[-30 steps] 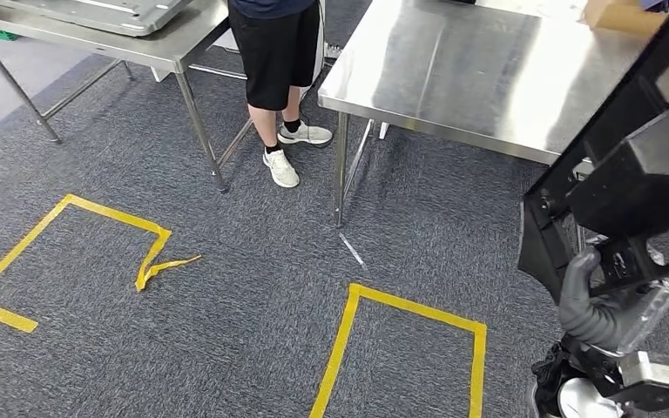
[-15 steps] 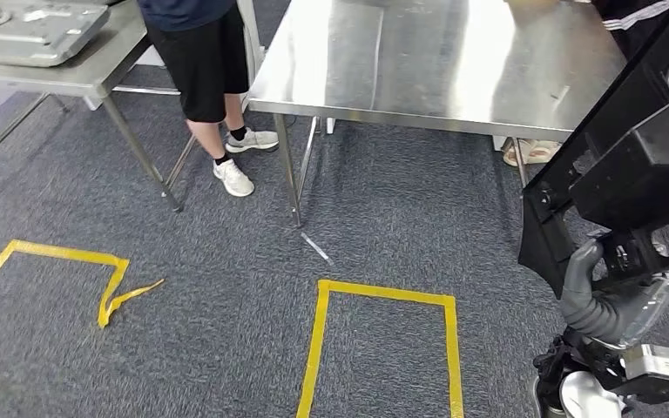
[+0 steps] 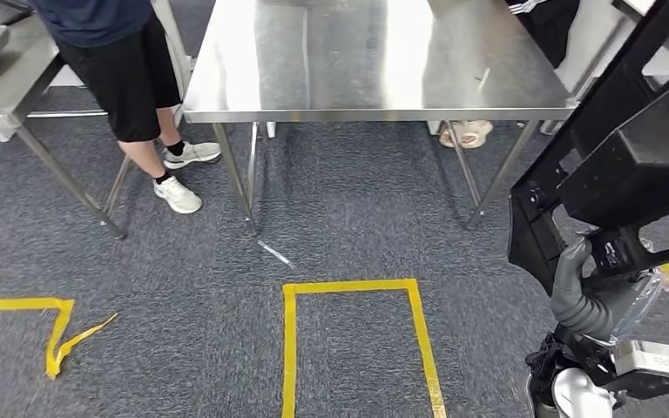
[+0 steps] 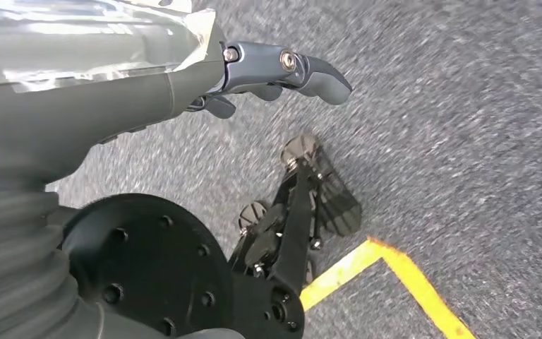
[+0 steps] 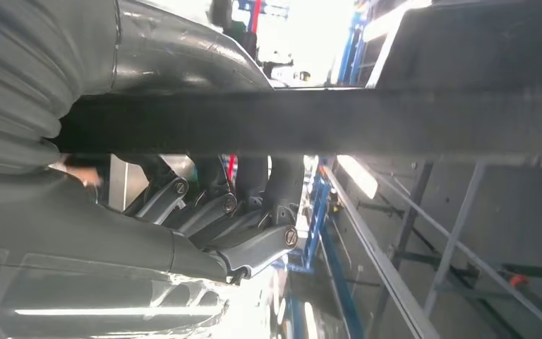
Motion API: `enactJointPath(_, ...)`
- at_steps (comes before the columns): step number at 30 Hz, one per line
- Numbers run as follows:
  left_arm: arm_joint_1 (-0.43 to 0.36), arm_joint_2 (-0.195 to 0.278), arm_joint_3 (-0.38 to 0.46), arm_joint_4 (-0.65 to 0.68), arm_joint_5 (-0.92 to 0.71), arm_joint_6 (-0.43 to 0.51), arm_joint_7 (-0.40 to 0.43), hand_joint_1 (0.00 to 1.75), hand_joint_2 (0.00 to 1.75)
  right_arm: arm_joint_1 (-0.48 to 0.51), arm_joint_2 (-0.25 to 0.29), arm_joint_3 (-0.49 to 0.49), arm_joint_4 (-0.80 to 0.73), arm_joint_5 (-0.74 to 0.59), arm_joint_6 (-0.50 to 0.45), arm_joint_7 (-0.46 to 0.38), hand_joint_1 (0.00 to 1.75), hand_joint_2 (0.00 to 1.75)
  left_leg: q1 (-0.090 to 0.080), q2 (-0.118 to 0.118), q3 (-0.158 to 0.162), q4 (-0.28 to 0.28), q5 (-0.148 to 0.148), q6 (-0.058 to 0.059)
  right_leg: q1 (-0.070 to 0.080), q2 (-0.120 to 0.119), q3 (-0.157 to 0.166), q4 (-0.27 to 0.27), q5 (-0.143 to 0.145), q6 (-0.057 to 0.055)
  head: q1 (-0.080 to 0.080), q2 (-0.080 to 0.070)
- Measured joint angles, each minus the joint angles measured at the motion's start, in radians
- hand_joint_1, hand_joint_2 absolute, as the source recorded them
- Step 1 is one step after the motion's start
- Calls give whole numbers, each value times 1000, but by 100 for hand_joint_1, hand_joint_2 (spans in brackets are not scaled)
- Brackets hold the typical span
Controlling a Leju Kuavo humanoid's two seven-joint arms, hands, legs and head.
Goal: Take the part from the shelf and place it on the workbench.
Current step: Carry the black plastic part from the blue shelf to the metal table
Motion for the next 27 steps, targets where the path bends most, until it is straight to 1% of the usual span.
enactJointPath(1, 1, 0, -1, 0, 0, -5, -1, 0, 175, -2, -1, 0, 0, 0, 1, 0, 175, 175, 0, 15, 1, -2, 1, 4, 0, -33, -27, 57, -24, -3, 3, 0)
enactJointPath(2, 2, 0, -2, 0, 0, -11, -1, 0, 175, -4, -3, 1, 1, 0, 2, 0, 175, 175, -1, 30, 1, -3, 1, 7, 2, -52, -60, 123, -50, -6, 6, 0)
enactJointPath(3, 2, 0, -3, 1, 0, -17, -2, 0, 175, -5, -4, 1, 2, 0, 3, 1, 175, 175, -2, 45, 1, -3, 0, 8, 1, -62, -89, 183, -69, -5, 7, 0)
enactJointPath(4, 2, 0, -4, 1, 0, -22, -2, 0, 175, -5, -6, 2, 3, 0, 4, 2, 175, 175, -2, 59, 1, -2, -2, 8, -1, -67, -106, 217, -76, -1, 7, 0)
enactJointPath(5, 1, 0, -4, 1, 0, -23, -2, 0, 175, -6, -9, 2, 4, 0, 5, 3, 175, 175, -1, 72, 1, -2, -3, 7, -4, -72, -101, 212, -69, 6, 7, 0)
enactJointPath(6, 0, -1, -4, 2, 0, -23, -1, 0, 175, -8, -11, 2, 5, 0, 5, 4, 175, 175, 1, 84, 3, -2, -6, 4, -7, -81, -76, 169, -50, 16, 7, 0)
enactJointPath(7, -1, -1, -4, 2, 0, -23, 1, 0, 175, -13, -13, 3, 6, -1, 5, 5, 175, 175, 1, 95, 6, -2, -9, -1, -9, -101, -36, 98, -25, 25, 7, 0)
enactJointPath(8, -1, -1, -4, 3, 0, -22, 4, 0, 175, -19, -15, 5, 7, -1, 5, 6, 175, 175, 0, 104, 7, -1, -13, -7, -8, -125, 6, 30, -6, 30, 9, 0)
enactJointPath(9, -2, -1, -4, 3, 0, -19, 8, 0, 175, -25, -15, 8, 9, -1, 4, 7, 175, 175, -2, 112, 8, 0, -18, -14, -6, -143, 37, -20, 6, 29, 8, 0)
enactJointPath(10, -3, -1, -4, 3, 0, -16, 12, 0, 175, -29, -17, 11, 10, -1, 2, 8, 175, 175, -5, 118, 11, -1, -22, -21, -3, -155, 54, -47, 10, 24, 6, 0)
enactJointPath(11, -5, 0, -4, 3, 0, -13, 15, 0, 175, -31, -18, 13, 12, -1, -1, 8, 175, 175, -7, 124, 14, -2, -25, -26, 1, -153, 59, -52, 8, 15, 4, 0)
enactJointPath(12, -7, 0, -4, 4, 1, -11, 18, 0, 175, -32, -19, 15, 14, 0, -3, 8, 175, 175, -7, 131, 20, -4, -27, -31, 1, -143, 58, -53, 8, 6, 0, 0)
enactJointPath(13, -9, 0, -4, 4, 1, -9, 20, 0, 175, -31, -20, 16, 15, 2, -6, 7, 175, 175, -3, 131, 24, -4, -30, -37, -1, -136, 59, -53, 7, -1, -1, 0)
enactJointPath(14, -9, 0, -4, 4, 1, -9, 21, 0, 175, -32, -21, 18, 16, 4, -8, 6, 175, 175, 0, 122, 25, -3, -32, -38, 0, -130, 60, -53, 8, -6, -2, 0)
enactJointPath(16, -10, 0, -5, 4, 0, -8, 21, 0, 175, -34, -21, 25, 18, 9, -11, 3, 175, 175, 4, 102, 26, -4, -33, -26, 2, -121, 63, -51, 7, -14, -4, 0)
enactJointPath(17, -10, 0, -5, 4, 0, -8, 21, 0, 175, -34, -21, 28, 18, 12, -12, 2, 175, 175, 5, 97, 27, -7, -31, -19, 6, -118, 64, -50, 5, -16, -6, 0)
enactJointPath(18, -10, 0, -5, 4, -1, -8, 22, 0, 175, -34, -21, 29, 19, 14, -12, 2, 175, 175, 5, 98, 30, -11, -30, -16, 7, -115, 65, -50, 3, -19, -7, 0)
enactJointPath(20, -11, 0, -5, 4, -2, -8, 22, 0, 175, -34, -21, 30, 20, 17, -14, 1, 175, 175, 6, 100, 32, -15, -28, -23, 8, -113, 64, -50, 1, -21, -8, 0)
enactJointPath(22, -10, 0, -6, 4, -3, -8, 22, 0, 175, -34, -21, 30, 20, 18, -14, 1, 175, 175, 6, 99, 31, -17, -25, -28, 9, -114, 63, -50, 1, -22, -7, 0)
enactJointPath(27, -9, 0, -6, 4, -4, -8, 22, 0, 175, -34, -21, 30, 21, 19, -15, 1, 175, 175, 6, 99, 31, -19, -24, -38, 10, -114, 63, -50, 1, -22, -7, 0)
